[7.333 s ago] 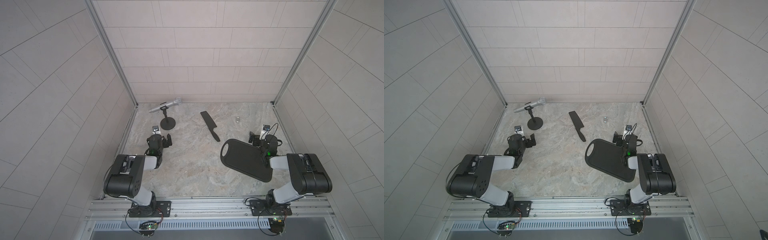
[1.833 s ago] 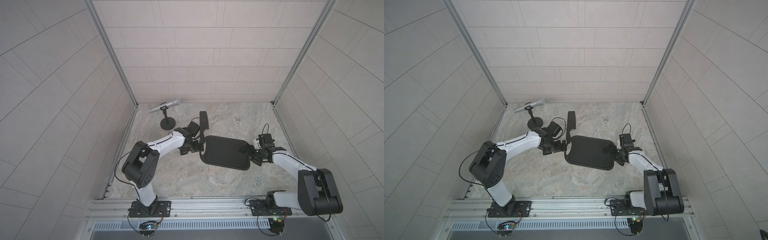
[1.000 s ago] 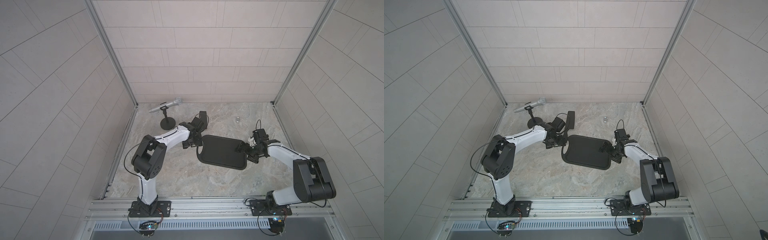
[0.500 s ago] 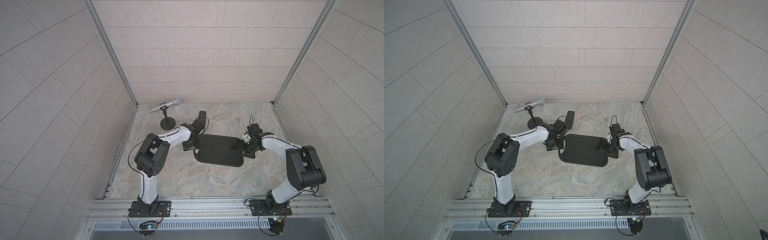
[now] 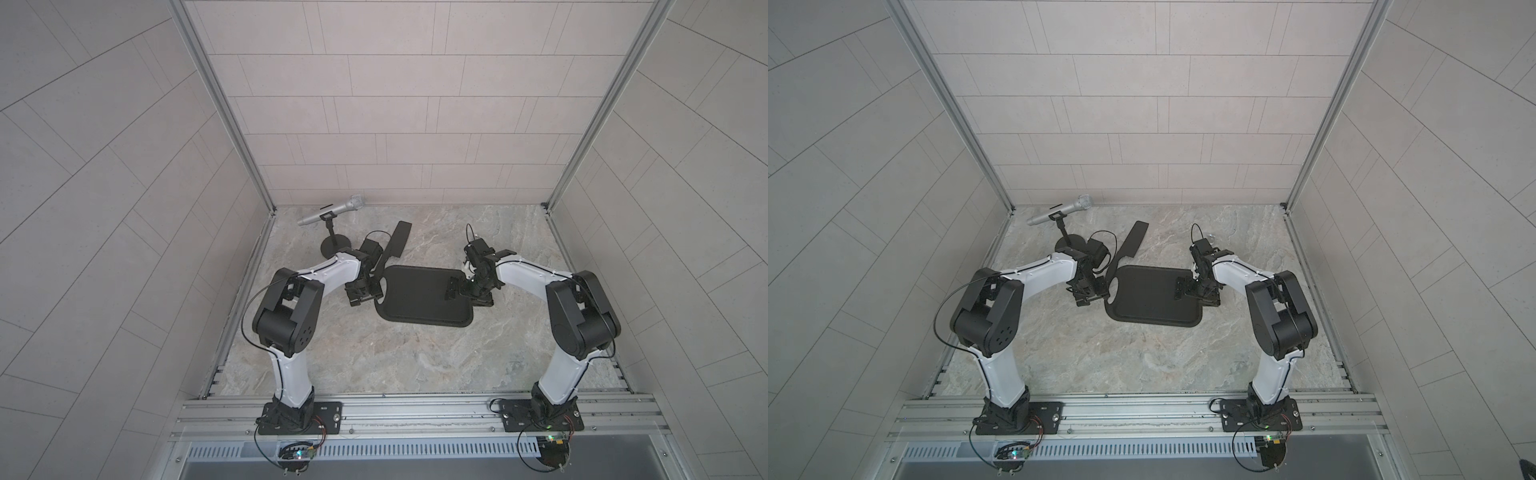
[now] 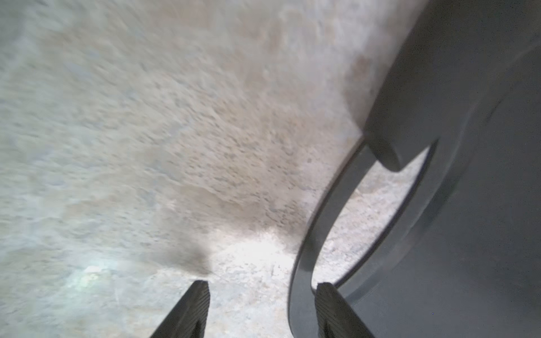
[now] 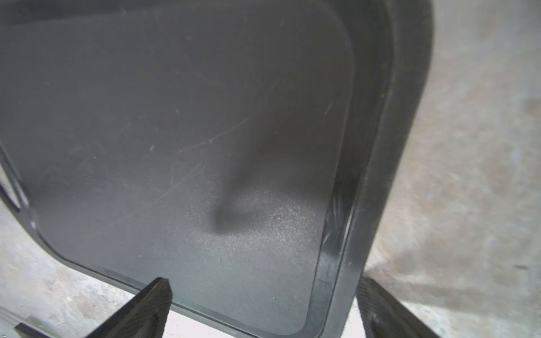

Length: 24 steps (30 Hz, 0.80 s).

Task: Align the knife with the edge of the cutting board
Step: Adjust the work surface at the center of the board.

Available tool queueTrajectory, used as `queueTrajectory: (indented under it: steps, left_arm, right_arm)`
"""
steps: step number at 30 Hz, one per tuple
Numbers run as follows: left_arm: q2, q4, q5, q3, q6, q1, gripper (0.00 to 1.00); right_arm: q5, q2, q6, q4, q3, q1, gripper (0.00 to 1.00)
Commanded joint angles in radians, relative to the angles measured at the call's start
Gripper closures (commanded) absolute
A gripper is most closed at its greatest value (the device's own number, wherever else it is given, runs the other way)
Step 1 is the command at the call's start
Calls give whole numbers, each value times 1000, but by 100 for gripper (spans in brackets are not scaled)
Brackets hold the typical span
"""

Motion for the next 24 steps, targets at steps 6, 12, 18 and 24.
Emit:
queueTrajectory:
  steps: [6,12,18,24]
  left_arm:
    - [-39,-31,18,31,32,58,38]
    - [-23,-18,42,34,24,78,37]
    - [-23,-35,47,79,30,94,36]
    - [-10,-55,15,127,51,107,35]
  right_arm:
    - [38,113,-29,-27,52,52,0]
    - [52,152,-37,-38,114,80,0]
    - [53,202,-38,-45,175,104,0]
    - [38,240,-32,-42,224,132,0]
